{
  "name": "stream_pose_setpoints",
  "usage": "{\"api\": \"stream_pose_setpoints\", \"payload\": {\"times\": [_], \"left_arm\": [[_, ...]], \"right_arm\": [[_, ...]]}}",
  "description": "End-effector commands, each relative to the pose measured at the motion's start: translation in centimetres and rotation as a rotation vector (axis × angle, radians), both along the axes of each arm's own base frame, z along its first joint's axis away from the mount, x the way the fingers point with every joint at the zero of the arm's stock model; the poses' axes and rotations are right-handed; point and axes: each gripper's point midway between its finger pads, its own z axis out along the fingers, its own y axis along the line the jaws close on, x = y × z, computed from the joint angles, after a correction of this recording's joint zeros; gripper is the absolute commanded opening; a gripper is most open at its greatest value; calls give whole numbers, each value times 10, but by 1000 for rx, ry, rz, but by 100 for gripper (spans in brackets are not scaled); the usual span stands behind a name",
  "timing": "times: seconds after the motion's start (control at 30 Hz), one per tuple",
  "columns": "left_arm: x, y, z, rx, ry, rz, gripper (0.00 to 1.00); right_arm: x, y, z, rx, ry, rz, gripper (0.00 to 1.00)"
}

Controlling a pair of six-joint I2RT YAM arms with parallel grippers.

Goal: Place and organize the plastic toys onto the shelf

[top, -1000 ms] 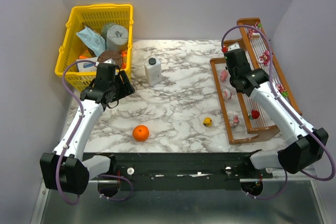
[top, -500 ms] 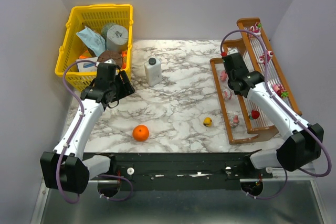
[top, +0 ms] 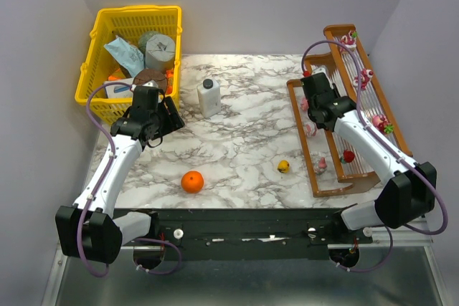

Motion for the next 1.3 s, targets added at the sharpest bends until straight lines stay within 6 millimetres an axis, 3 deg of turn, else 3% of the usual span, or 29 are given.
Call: {"api": "stream_pose_setpoints", "payload": {"times": [0.0, 0.57, 0.97, 1.1, 1.27], "left_arm": [[1, 0, -2, 0, -2, -16, 74], [1, 0, -2, 1, -2, -19, 74], [0, -1, -2, -1, -2, -23, 74], [0, -1, -2, -2, -2, -22, 74], [0, -1, -1, -2, -4, -21, 74]], "right_arm": [[2, -6, 4, -4, -48, -55, 16], [3, 1, 2, 97, -99, -61, 19], [0, -6, 1, 70, -101, -94, 38], [1, -7, 4, 64, -108, -99, 50], [4, -7, 8, 59, -111, -91, 53]]}}
